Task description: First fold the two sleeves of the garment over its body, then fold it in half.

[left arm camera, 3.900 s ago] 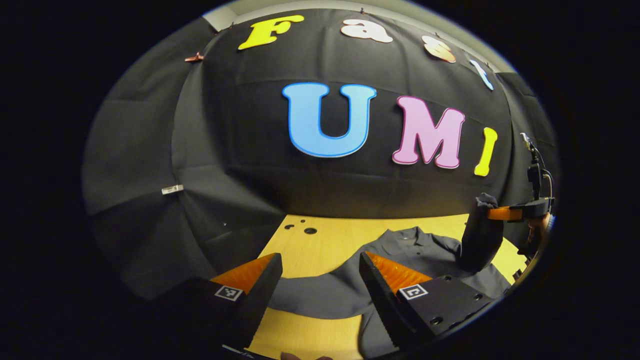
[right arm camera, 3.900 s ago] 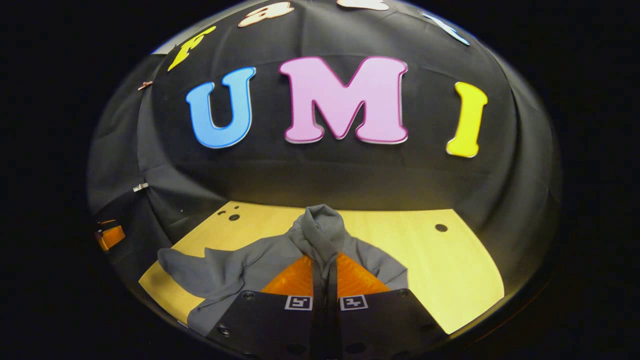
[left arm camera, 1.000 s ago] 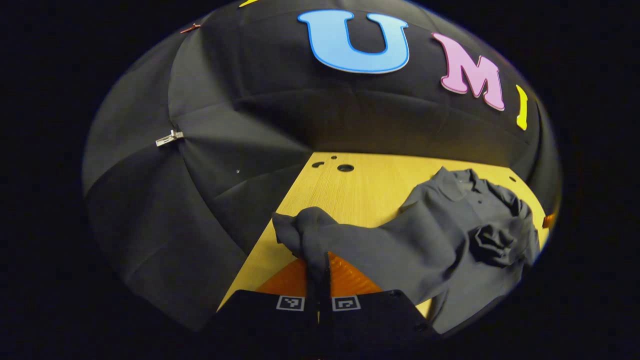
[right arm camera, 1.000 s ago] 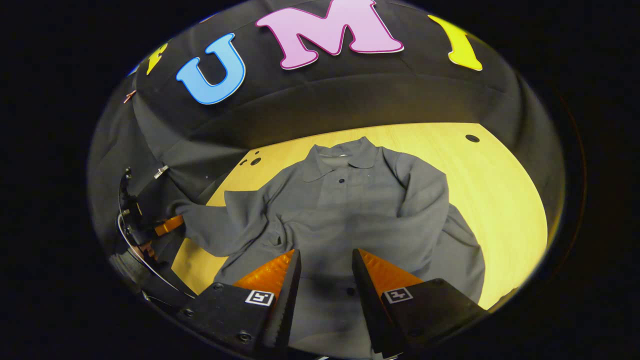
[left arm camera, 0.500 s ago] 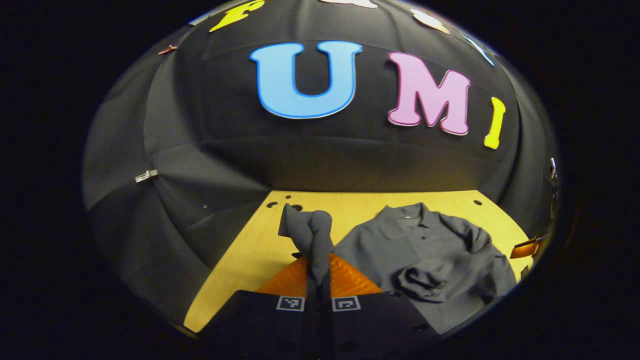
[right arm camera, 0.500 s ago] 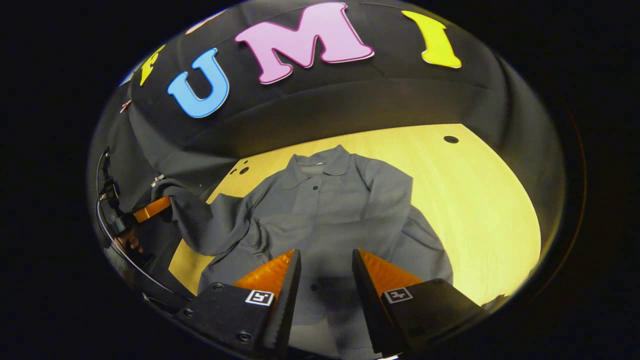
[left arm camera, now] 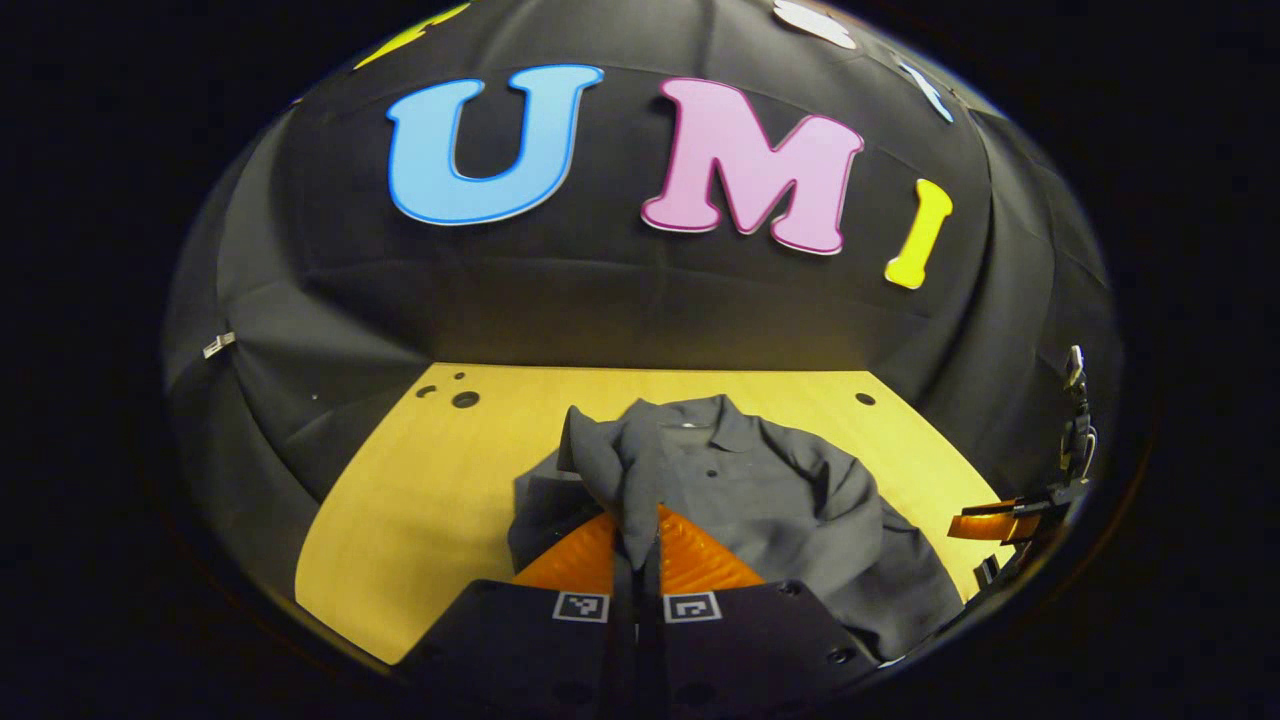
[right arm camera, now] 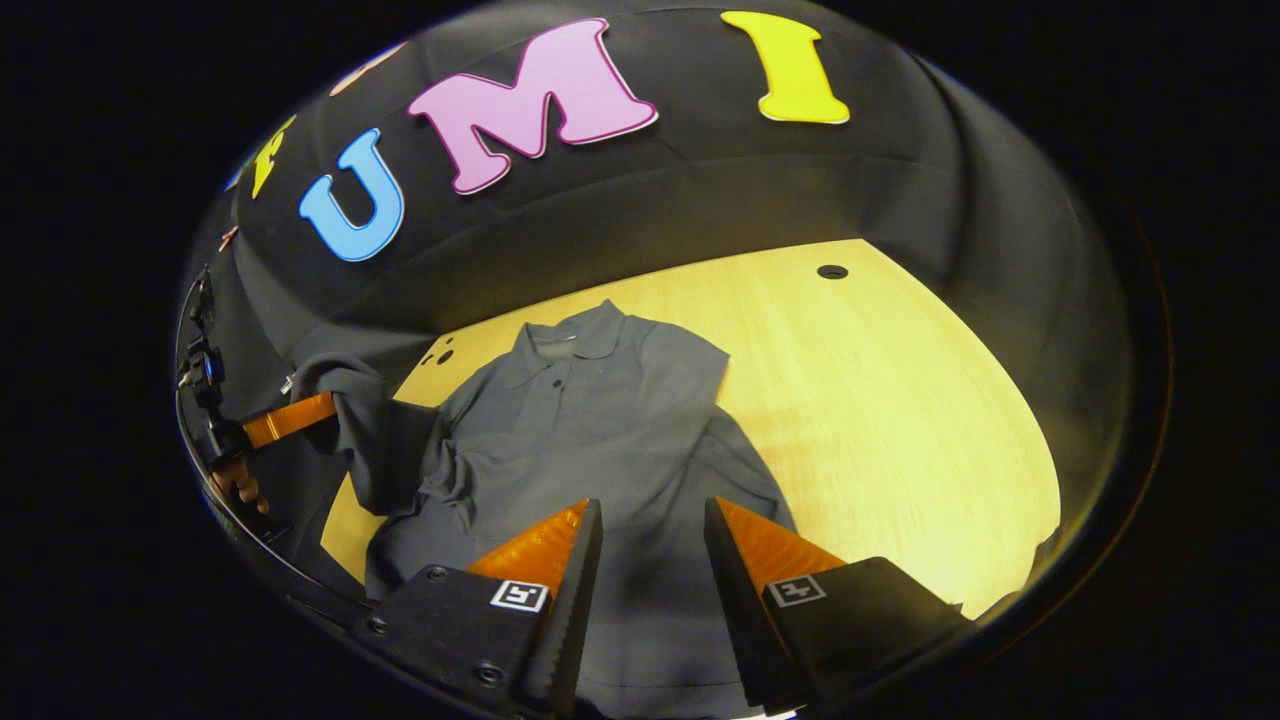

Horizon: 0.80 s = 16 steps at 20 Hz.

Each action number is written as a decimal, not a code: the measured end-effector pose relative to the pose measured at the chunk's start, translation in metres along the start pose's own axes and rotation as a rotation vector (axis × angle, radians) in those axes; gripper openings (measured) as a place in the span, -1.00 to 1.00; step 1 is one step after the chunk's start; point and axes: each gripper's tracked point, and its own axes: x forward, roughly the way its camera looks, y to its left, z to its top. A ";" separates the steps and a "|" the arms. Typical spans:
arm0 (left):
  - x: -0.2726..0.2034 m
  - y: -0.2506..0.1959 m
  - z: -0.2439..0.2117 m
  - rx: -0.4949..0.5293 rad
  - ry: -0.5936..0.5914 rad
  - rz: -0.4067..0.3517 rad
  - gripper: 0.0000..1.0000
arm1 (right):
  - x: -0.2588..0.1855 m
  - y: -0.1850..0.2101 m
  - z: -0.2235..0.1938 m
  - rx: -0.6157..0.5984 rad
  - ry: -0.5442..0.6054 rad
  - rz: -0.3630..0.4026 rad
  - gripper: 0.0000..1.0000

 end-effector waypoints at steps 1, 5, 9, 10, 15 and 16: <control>0.004 -0.014 -0.001 0.011 0.004 -0.014 -0.89 | 0.000 -0.007 0.000 0.003 0.002 -0.005 0.29; 0.028 -0.062 -0.018 0.078 0.038 -0.050 -0.89 | -0.004 -0.030 -0.003 0.013 0.018 -0.008 0.29; 0.055 -0.094 -0.043 0.143 0.072 -0.050 -0.89 | -0.002 -0.053 -0.008 -0.024 0.049 -0.009 0.29; 0.061 -0.100 -0.051 0.153 0.085 -0.048 -0.89 | -0.001 -0.058 -0.008 -0.029 0.057 -0.008 0.29; 0.094 -0.128 -0.088 0.163 0.156 -0.038 -0.89 | 0.003 -0.073 -0.011 -0.046 0.086 0.013 0.29; 0.099 -0.135 -0.096 0.161 0.172 -0.039 -0.87 | 0.004 -0.075 -0.012 -0.046 0.089 0.016 0.29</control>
